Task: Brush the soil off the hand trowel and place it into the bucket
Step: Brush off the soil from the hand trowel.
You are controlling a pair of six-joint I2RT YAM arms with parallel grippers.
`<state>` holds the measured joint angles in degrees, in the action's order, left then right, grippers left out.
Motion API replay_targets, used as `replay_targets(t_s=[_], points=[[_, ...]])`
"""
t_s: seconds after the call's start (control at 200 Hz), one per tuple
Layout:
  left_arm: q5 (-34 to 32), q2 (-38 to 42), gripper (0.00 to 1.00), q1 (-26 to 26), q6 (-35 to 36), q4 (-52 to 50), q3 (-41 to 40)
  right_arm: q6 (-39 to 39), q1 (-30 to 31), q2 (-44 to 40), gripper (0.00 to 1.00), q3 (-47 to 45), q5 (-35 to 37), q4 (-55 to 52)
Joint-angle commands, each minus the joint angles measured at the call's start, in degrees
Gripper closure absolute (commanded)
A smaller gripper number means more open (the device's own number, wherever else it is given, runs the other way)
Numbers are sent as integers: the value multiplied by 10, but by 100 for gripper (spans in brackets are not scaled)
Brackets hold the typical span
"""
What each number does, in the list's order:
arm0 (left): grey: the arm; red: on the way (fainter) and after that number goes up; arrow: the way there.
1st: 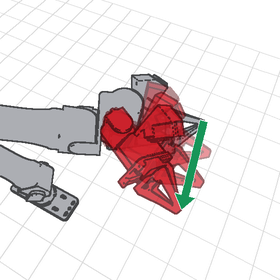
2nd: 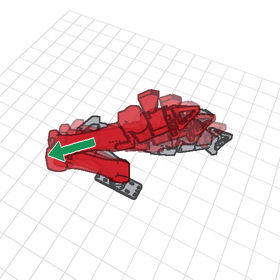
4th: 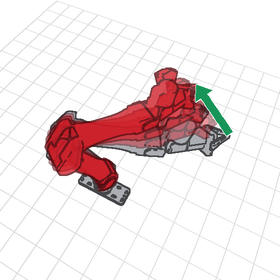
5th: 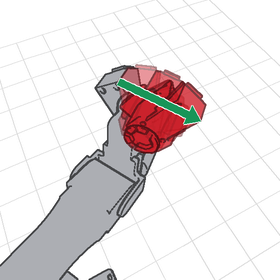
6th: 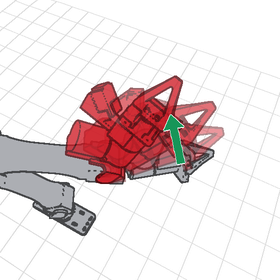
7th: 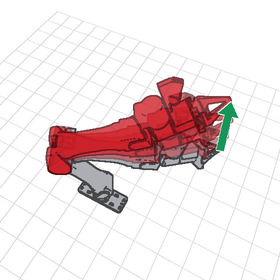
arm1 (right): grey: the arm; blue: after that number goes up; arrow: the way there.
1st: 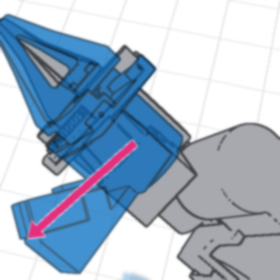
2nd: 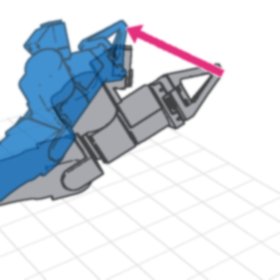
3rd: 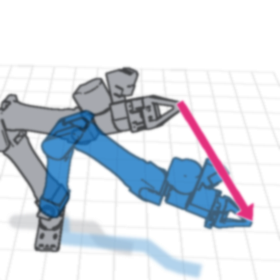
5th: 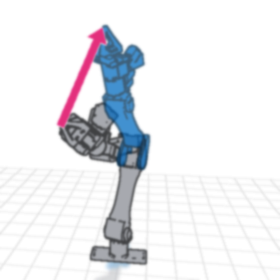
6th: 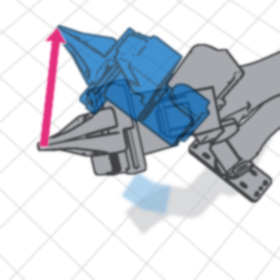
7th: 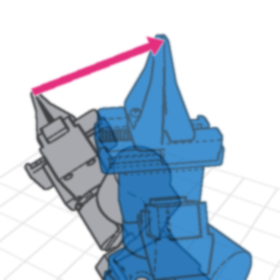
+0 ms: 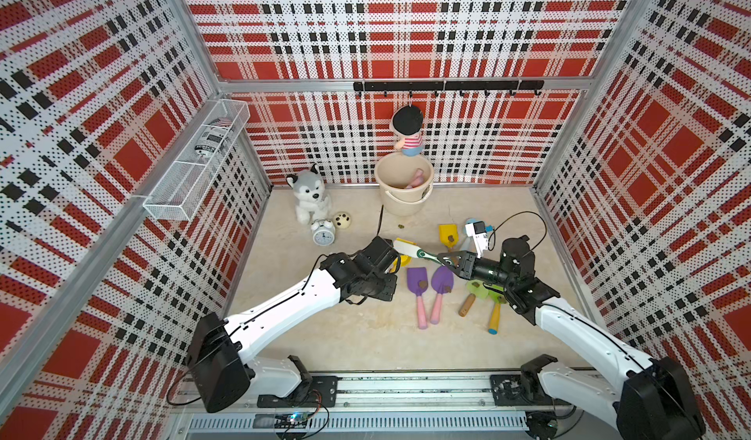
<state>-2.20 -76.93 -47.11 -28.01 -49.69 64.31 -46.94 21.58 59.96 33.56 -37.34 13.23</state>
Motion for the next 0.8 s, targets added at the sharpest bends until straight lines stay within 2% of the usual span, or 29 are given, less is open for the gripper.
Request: replay_targets(t_s=[0.0, 0.11, 0.235, 0.311, 0.466, 0.656, 0.691, 0.797], points=[[-5, 13, 100, -1, 1, 9, 1, -6, -6, -26, 100, -7, 42, 16], [-4, 13, 100, -1, 1, 12, 2, -12, -6, -33, 100, -6, 32, 27], [-2, 14, 100, -1, 2, 13, 2, -45, -2, -26, 100, -17, -56, 116], [0, 14, 100, -1, 2, 15, 2, -49, 4, -16, 100, -20, -81, 133], [-1, 17, 100, 0, 0, 17, 2, -4, 9, 4, 100, -28, -74, 54], [8, 20, 100, 0, -1, 24, 4, 2, 9, 16, 100, -40, -65, 49], [10, 21, 100, 0, -1, 26, 5, 12, 9, 17, 100, -38, -28, 30], [18, 22, 100, -2, 4, 29, 3, 16, 8, 16, 100, -30, 15, 10]])
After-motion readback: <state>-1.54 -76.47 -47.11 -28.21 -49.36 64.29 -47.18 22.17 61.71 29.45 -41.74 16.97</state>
